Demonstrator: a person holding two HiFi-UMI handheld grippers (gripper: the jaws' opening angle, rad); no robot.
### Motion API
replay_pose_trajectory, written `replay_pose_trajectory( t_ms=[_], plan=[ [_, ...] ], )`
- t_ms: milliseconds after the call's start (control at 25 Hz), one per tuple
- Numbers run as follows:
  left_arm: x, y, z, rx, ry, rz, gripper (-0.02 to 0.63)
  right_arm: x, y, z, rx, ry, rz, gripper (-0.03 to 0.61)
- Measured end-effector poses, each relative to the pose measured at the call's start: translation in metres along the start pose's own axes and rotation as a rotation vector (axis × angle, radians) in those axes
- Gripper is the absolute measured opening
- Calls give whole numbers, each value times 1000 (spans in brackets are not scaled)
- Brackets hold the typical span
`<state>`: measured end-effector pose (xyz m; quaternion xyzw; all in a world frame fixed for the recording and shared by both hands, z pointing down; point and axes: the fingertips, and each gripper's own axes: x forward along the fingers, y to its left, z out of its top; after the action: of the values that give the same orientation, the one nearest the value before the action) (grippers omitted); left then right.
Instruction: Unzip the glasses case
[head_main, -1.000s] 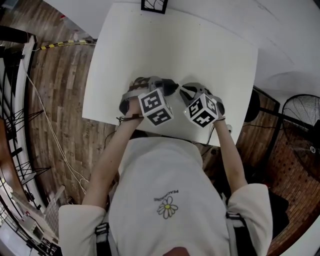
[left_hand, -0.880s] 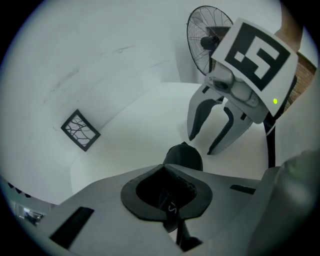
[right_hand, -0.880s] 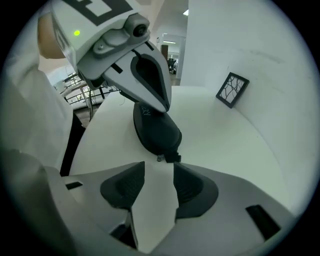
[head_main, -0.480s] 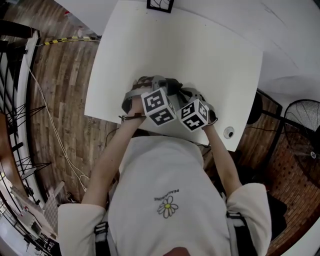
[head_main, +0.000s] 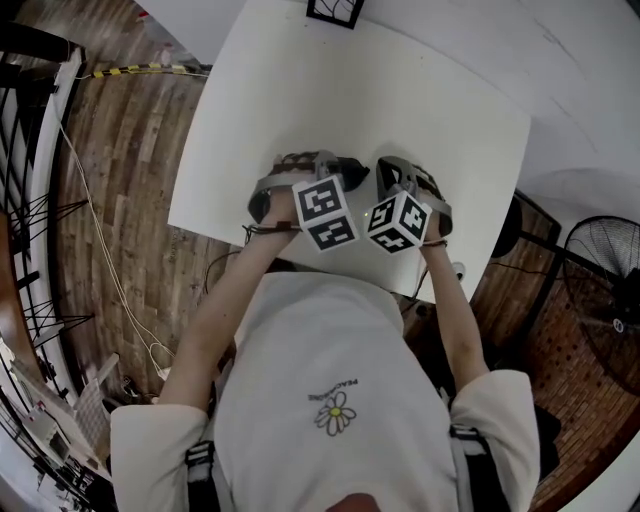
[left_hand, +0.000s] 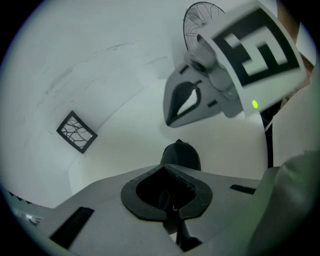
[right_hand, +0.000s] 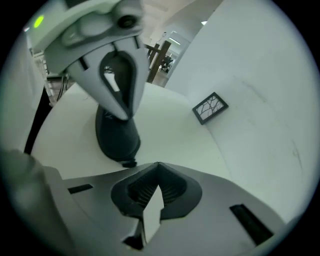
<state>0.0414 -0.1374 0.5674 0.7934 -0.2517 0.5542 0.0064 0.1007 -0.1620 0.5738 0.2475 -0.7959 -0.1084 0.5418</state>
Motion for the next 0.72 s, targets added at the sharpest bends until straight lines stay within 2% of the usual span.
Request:
replay_pose_trajectory(
  t_ms=[80, 120, 200, 280, 320, 400, 480, 560, 720],
  plan=[
    [0, 1, -1, -11, -5, -5, 9, -6, -12, 7, -4, -32, 94, 5],
    [0, 0, -2, -18, -8, -5, 10, -10, -8, 9, -38, -57, 153, 5],
    [0, 0, -2, -25, -11, -4, 11, -17, 11, 6, -181, -99, 207, 6],
    [0, 3, -2, -27, -11, -10, 11, -11, 35, -4, -288, -83, 226, 27],
    [-1, 3, -1, -29, -12, -13, 10, -6, 47, -9, -265, -66, 257, 73],
    [-1, 2, -2, -31, -12, -16, 10, -1, 60, -11, -111, -59, 306, 136],
    [-2, 2, -2, -27, -13, -13, 11, -2, 57, -7, 44, -85, 284, 132],
    [-3, 3, -2, -24, -13, -6, 11, 1, 52, 1, 140, -108, 270, 114],
    [-1, 2, -3, -32, -12, -6, 11, 10, 51, 4, 201, -106, 291, 88]
  ],
)
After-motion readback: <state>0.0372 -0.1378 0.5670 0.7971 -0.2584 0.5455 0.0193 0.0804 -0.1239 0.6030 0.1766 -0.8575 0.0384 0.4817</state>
